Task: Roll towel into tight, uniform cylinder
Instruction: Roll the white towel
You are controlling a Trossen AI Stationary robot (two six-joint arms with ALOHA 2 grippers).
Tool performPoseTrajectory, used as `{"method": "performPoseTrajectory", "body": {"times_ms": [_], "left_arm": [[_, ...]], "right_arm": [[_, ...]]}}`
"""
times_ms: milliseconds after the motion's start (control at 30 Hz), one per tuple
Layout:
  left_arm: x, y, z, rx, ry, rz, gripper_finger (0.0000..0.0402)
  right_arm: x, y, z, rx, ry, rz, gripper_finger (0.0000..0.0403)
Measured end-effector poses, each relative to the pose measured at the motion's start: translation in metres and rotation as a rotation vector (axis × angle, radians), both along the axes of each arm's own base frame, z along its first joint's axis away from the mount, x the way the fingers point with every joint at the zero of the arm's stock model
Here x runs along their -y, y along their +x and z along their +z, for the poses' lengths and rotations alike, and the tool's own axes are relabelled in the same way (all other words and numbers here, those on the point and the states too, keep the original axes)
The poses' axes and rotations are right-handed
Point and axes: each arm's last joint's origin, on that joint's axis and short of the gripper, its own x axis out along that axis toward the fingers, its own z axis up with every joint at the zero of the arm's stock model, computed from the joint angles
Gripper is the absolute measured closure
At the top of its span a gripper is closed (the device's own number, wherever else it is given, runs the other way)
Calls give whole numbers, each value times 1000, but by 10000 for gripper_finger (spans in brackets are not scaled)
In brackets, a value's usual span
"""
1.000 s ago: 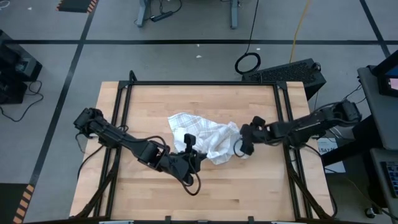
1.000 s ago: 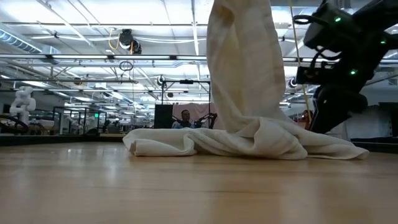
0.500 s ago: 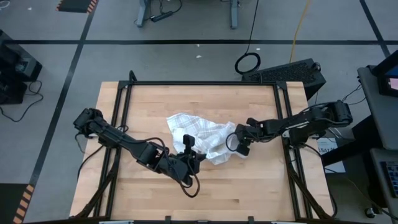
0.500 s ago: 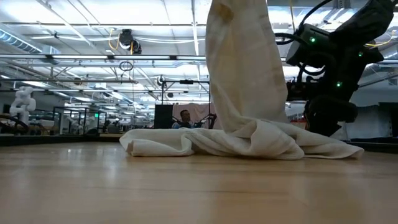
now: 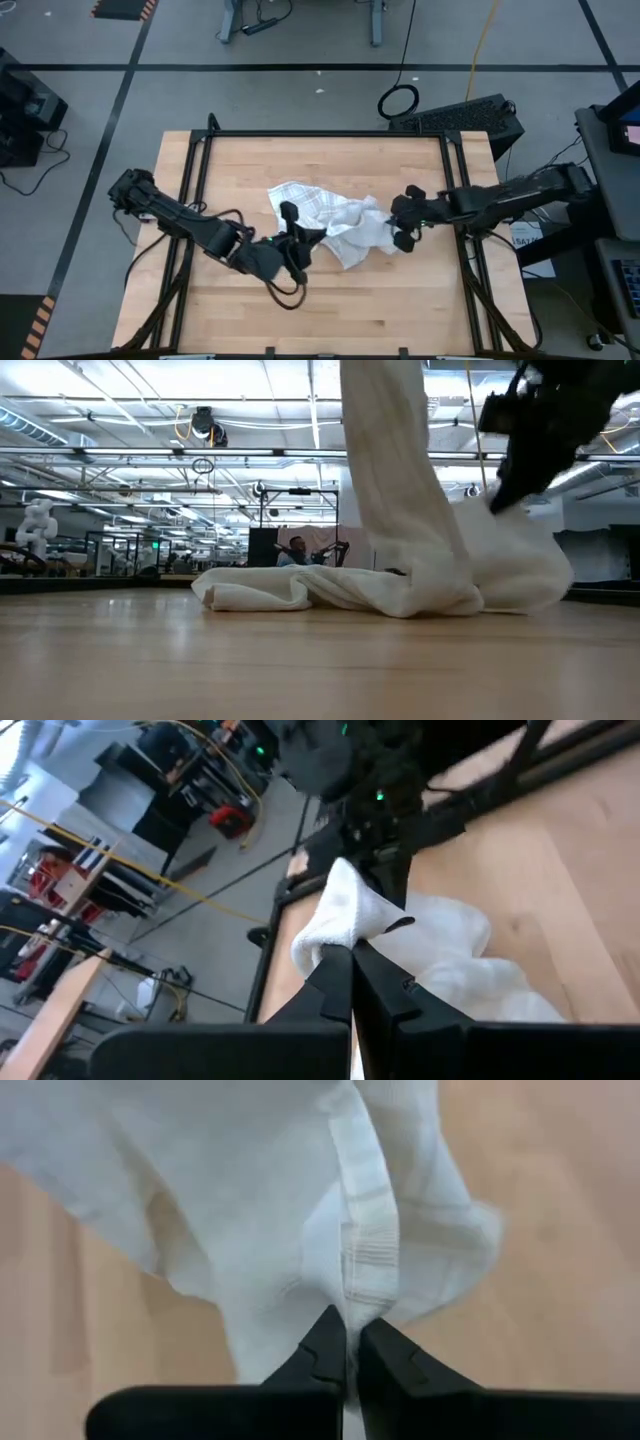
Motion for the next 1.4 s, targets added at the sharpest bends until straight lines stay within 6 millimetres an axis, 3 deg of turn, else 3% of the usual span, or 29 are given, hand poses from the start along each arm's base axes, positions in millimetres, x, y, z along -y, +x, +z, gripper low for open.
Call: {"method": "performPoseTrajectory", "body": {"times_ms": [300, 733, 867, 1033, 1233, 1400], "left_arm": [[-9, -26, 47, 184, -3, -26, 402], [-12, -72, 123, 622, 4, -274, 402], [-19, -84, 142, 780, 58, -248, 402], [-38, -92, 160, 871, 128, -117, 402], [-78, -99, 194, 943, 185, 58, 402], [-94, -103, 211, 992, 189, -42, 402]], "right_arm": [[-13, -12, 79, 178, -9, 89, 400], [-18, -39, 227, 521, -179, 159, 400], [-14, -47, 268, 626, -262, 147, 400], [-10, -52, 307, 708, -390, 112, 400], [-2, -63, 354, 809, -597, -11, 400], [2, -73, 383, 929, -658, -55, 400]]}}
